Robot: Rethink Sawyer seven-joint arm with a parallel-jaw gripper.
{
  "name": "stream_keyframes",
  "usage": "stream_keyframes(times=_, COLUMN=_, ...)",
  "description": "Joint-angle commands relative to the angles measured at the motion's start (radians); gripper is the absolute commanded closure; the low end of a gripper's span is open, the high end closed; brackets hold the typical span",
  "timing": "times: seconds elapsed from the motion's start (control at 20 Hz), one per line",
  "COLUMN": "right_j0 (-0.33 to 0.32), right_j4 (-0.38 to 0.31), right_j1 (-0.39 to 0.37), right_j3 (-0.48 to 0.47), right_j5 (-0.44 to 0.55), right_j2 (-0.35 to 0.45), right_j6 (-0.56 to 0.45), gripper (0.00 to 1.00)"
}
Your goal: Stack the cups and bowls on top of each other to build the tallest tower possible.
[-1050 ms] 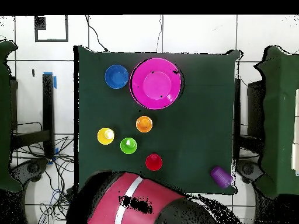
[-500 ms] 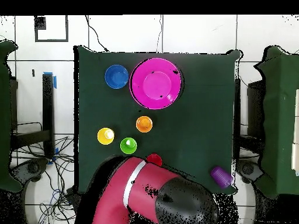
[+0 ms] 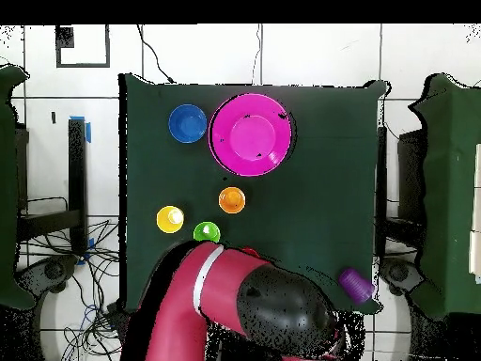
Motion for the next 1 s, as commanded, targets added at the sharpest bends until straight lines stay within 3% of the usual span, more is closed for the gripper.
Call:
stream_keyframes(times=0.05, right_j0=0.051, right_j4=0.059, right_j1=0.190, right_j3=-0.016, right_j5=-0.020, right_j2=0.077, right_j6=0.085, gripper=0.00)
stream_keyframes(times=0.35, right_j0=0.075, right_j4=0.052, right_j1=0.193, right_j3=0.007, right_j5=-0.025, right_j2=0.094, right_j6=0.098, gripper=0.00)
stream_keyframes(times=1.0, right_j0=0.055, right_j4=-0.042, right_j1=0.080, right_j3=0.055, right_j5=0.073, right_j2=0.140, right_j6=0.121, gripper=0.00)
